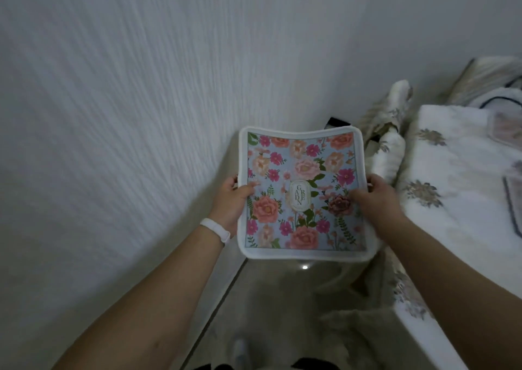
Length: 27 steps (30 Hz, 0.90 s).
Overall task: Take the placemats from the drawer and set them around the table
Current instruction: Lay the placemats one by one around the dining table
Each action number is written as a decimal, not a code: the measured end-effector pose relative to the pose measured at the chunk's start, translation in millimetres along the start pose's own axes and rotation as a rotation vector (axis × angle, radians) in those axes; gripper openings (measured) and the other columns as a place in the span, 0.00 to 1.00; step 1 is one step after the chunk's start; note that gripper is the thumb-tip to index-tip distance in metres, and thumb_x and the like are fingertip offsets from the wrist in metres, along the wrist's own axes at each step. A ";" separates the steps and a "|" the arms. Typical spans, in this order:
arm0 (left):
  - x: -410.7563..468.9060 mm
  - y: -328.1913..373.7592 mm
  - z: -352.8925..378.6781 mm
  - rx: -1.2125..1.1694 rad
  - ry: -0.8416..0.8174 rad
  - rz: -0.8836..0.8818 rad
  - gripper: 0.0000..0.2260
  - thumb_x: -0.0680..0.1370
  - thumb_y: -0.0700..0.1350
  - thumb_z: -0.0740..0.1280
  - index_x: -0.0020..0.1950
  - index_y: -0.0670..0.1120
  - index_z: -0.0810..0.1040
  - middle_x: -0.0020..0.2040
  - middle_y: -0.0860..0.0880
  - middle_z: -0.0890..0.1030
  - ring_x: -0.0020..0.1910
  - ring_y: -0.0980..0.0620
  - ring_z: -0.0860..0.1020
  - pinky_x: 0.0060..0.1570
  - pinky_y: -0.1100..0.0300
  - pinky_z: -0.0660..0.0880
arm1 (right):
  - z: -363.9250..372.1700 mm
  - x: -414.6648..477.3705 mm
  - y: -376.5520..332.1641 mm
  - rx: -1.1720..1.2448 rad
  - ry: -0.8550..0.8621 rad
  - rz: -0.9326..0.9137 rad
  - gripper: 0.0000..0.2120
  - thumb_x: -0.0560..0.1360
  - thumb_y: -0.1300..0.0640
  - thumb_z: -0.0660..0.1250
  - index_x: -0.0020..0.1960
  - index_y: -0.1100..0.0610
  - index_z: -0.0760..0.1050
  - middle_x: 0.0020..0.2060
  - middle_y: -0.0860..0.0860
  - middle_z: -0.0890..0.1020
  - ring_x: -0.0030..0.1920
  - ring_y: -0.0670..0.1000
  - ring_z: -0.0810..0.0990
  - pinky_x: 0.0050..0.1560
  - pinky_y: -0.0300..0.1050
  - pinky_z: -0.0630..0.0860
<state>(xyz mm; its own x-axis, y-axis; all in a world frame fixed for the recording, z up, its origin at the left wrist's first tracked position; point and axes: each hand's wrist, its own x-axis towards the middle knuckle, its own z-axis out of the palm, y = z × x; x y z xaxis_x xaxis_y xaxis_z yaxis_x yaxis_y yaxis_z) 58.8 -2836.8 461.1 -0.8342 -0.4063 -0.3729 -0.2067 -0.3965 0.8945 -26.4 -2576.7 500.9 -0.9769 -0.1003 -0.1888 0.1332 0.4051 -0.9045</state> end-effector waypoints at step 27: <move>294.4 66.5 256.1 0.368 -0.421 -0.137 0.13 0.76 0.34 0.66 0.60 0.39 0.74 0.53 0.35 0.82 0.47 0.35 0.83 0.45 0.38 0.80 | -125.7 234.2 10.6 0.180 0.408 0.243 0.09 0.76 0.60 0.67 0.56 0.55 0.74 0.46 0.52 0.82 0.40 0.54 0.84 0.35 0.46 0.79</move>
<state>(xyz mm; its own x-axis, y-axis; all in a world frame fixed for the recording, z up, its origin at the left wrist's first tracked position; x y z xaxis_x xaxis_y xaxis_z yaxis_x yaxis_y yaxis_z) -331.4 -2771.9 474.0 -0.9032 0.0213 -0.4288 -0.4291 -0.0797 0.8998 -274.7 -2481.7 495.2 -0.8950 0.3551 -0.2699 0.3566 0.2062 -0.9112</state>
